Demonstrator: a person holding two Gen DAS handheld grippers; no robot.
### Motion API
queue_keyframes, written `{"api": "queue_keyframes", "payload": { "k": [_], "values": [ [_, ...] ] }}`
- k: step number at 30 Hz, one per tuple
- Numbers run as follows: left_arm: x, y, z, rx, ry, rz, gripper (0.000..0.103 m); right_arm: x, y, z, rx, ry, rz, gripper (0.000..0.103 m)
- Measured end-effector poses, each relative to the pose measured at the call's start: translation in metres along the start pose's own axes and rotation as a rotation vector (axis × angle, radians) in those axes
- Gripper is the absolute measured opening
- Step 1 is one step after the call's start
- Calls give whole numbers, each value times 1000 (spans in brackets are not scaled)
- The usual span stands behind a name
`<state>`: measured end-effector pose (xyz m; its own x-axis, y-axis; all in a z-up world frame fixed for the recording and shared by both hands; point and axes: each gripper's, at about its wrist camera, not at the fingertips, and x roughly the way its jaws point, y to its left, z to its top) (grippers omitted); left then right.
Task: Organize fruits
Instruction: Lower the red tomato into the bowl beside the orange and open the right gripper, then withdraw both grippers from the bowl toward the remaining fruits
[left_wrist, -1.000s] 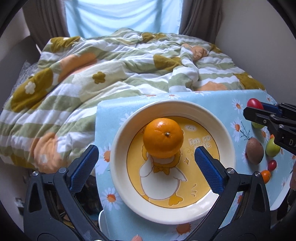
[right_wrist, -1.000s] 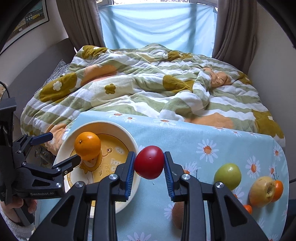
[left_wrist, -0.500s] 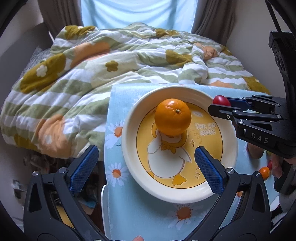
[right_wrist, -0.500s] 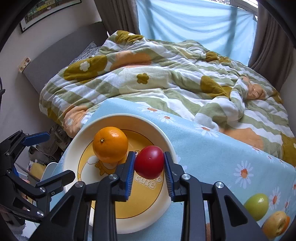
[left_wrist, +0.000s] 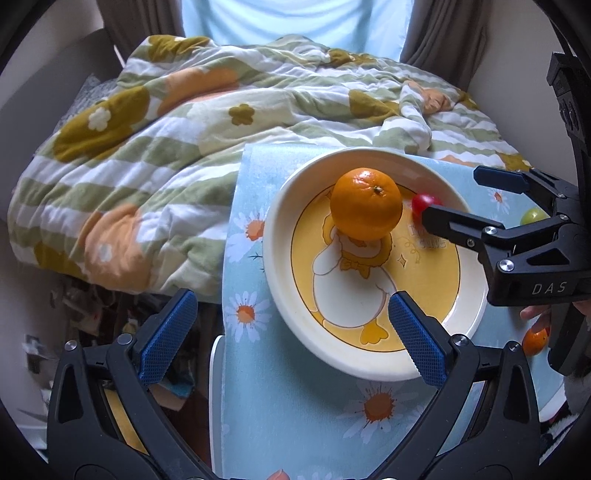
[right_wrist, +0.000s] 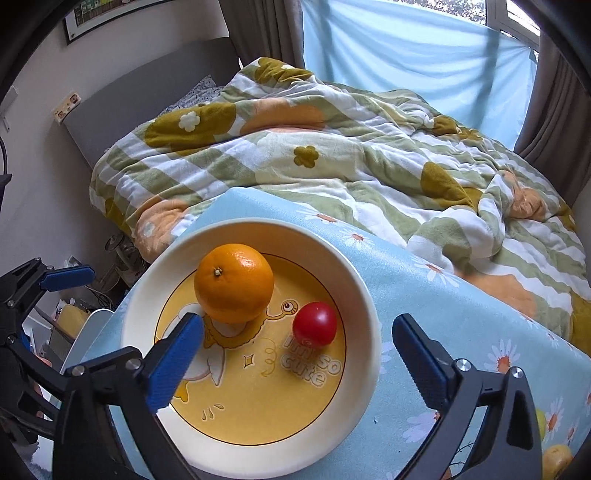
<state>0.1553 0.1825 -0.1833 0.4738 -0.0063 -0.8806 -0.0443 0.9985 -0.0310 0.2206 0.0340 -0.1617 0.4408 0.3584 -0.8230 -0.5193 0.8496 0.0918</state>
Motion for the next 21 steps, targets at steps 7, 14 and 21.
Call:
{"api": "queue_keyframes", "payload": {
  "k": [7, 14, 21],
  "values": [
    [-11, 1, 0, -6, -4, 3, 103, -10, -2, 0, 12, -29, -21, 102],
    [-36, -4, 8, -1, -50, -6, 103, -36, -2, 1, 58, -20, -37, 102],
    [-67, -15, 15, 35, -115, -24, 103, -79, 2, -3, 98, -43, -83, 102]
  ]
}}
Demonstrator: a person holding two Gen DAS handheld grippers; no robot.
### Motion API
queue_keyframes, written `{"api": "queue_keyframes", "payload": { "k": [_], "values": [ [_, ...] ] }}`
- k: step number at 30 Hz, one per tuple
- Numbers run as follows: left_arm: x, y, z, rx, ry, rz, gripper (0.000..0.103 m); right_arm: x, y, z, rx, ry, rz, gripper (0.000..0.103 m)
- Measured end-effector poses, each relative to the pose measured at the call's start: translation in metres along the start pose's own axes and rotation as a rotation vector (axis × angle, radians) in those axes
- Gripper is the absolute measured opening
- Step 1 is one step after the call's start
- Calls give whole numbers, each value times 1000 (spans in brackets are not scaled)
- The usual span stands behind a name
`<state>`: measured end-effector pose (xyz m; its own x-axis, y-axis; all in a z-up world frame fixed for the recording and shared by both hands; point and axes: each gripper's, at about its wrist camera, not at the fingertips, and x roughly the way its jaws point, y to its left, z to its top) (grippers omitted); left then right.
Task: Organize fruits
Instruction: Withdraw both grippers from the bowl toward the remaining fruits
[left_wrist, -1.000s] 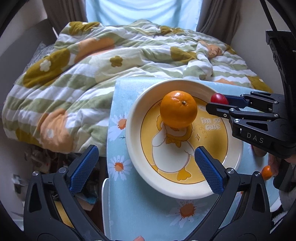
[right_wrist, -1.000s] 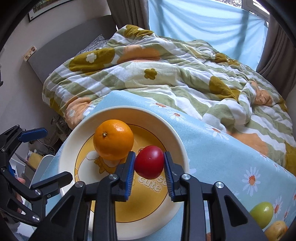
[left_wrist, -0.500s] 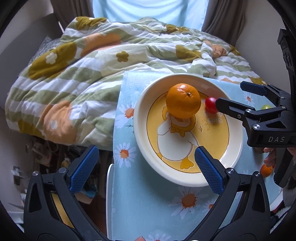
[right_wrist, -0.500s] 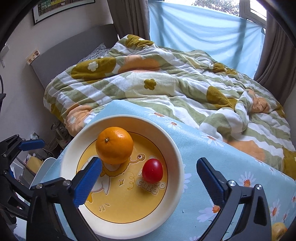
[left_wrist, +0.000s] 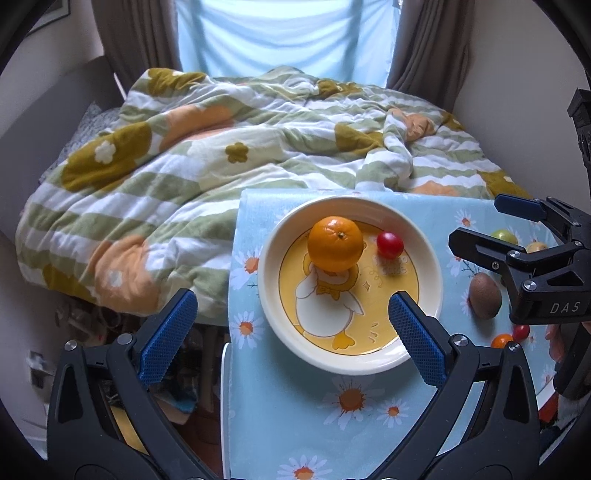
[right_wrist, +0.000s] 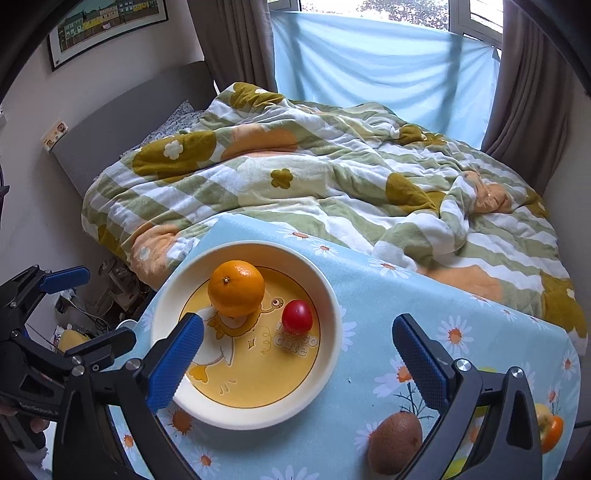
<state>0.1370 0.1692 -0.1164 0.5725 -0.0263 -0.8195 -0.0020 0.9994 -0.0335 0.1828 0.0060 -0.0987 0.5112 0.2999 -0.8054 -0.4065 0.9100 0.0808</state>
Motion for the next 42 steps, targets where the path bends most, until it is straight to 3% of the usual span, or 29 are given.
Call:
{"api": "queue_keyframes", "payload": {
  "k": [12, 19, 24, 30, 42],
  "values": [
    [-30, -42, 11, 86, -49, -118, 103, -75, -33, -32, 136, -49, -144, 102],
    [-41, -85, 8, 124, -68, -122, 103, -112, -74, -60, 214, -72, -194, 102],
    [-42, -124, 0, 137, -68, -112, 103, -126, -110, -82, 239, -77, -187, 102],
    [-30, -180, -15, 135, -35, -163, 103, -132, -152, -108, 207, -73, -165, 102],
    [7, -276, -40, 210, 5, -235, 103, -113, -221, -144, 101, -28, -120, 102]
  ]
}}
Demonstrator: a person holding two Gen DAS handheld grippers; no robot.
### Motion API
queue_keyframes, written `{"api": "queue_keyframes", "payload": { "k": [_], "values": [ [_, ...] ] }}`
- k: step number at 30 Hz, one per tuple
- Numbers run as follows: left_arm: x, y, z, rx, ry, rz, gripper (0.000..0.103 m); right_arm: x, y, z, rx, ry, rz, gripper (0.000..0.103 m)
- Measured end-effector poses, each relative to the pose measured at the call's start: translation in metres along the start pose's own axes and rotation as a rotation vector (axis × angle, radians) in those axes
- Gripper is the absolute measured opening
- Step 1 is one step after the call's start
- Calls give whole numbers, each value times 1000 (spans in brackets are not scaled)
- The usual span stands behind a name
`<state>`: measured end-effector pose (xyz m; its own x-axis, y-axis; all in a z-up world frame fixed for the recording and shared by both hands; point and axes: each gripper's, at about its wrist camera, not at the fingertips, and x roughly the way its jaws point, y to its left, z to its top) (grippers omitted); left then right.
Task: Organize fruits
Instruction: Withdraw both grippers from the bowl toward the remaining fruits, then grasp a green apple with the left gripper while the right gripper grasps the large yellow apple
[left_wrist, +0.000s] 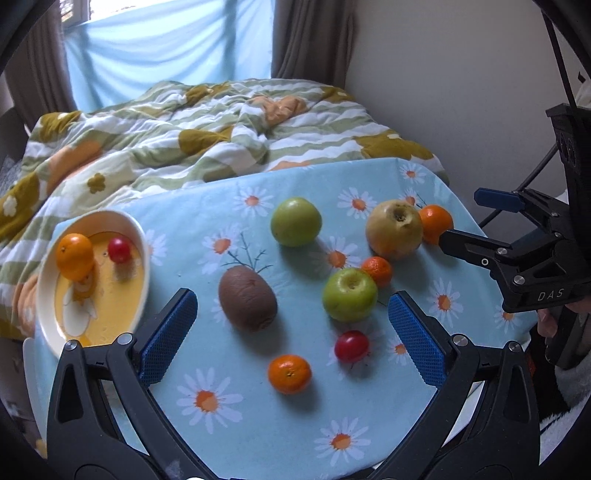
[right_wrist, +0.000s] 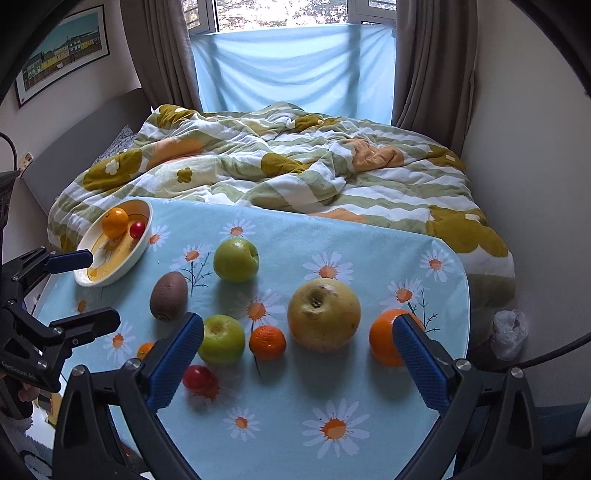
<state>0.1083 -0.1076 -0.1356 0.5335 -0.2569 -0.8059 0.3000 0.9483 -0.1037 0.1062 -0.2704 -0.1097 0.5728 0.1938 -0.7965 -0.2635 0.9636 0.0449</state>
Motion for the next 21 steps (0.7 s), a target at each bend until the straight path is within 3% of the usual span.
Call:
{"api": "queue_keyframes", "payload": {
  "k": [11, 13, 17, 21],
  "values": [
    [65, -40, -11, 33, 87, -26, 96, 35, -33, -11, -73, 22, 37, 101],
    [73, -44, -13, 39, 100, -28, 88, 41, -34, -12, -91, 25, 48, 101],
    [87, -48, -16, 33, 121, -27, 85, 52, -36, -11, -132, 33, 64, 98],
    [98, -50, -17, 29, 141, -18, 75, 61, -34, -11, -188, 39, 78, 96]
  ]
}}
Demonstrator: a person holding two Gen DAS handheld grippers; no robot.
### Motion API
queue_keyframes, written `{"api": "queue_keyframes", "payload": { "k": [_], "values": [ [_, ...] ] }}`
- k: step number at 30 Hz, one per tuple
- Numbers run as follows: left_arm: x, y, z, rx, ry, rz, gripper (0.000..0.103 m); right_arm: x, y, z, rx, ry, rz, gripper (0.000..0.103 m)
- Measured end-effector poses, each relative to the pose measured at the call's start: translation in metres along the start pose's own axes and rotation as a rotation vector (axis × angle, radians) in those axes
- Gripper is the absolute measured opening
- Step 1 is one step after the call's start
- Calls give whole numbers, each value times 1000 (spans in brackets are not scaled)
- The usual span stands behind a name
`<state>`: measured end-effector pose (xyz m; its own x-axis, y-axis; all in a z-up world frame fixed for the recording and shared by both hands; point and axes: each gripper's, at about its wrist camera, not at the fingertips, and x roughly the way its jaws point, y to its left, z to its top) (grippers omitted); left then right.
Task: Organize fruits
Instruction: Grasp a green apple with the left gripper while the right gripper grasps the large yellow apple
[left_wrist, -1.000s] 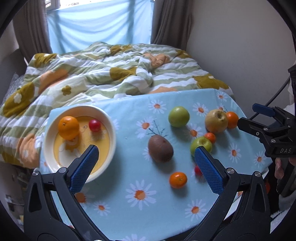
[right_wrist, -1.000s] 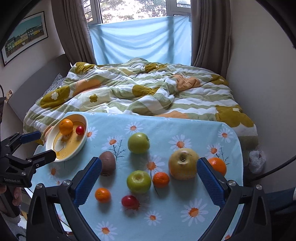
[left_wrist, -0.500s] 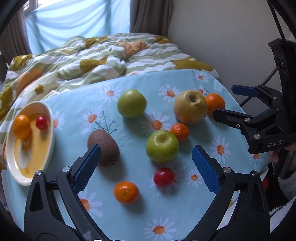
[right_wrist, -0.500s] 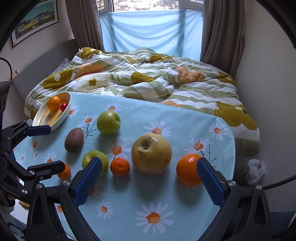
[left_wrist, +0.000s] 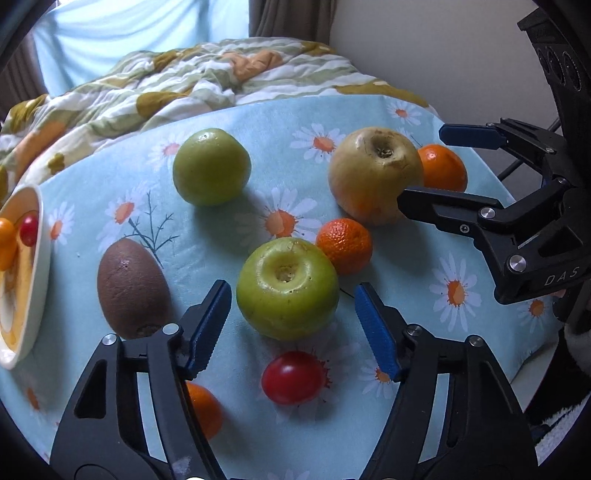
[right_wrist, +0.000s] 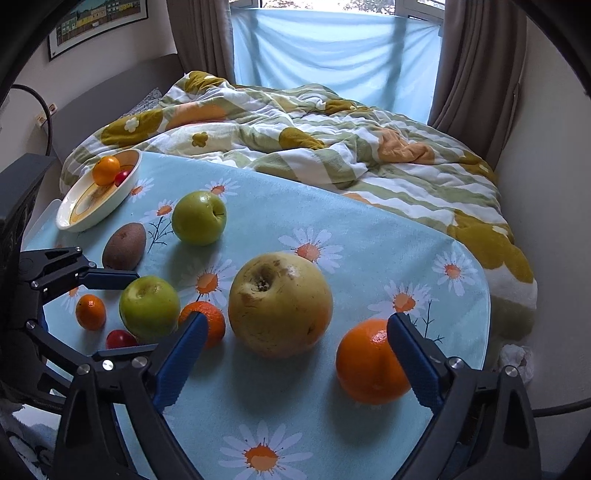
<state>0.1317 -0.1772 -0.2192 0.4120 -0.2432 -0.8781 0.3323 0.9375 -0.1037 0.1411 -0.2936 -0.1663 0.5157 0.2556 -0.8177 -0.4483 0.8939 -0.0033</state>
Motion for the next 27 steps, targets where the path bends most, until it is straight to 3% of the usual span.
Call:
{"api": "queue_keyframes", "payload": {
  "k": [4, 11, 15, 27],
  "values": [
    [8, 0, -1, -1, 25, 21, 59, 8, 3, 1, -57, 6, 9, 92],
    [7, -1, -2, -13, 21, 32, 59, 20, 4, 4, -105, 19, 39, 86],
    [6, -1, -2, -20, 21, 35, 59, 27, 5, 5, -121, 32, 63, 75],
    [4, 1, -2, -33, 19, 45, 59, 41, 5, 5, -136, 60, 96, 70]
  ]
}}
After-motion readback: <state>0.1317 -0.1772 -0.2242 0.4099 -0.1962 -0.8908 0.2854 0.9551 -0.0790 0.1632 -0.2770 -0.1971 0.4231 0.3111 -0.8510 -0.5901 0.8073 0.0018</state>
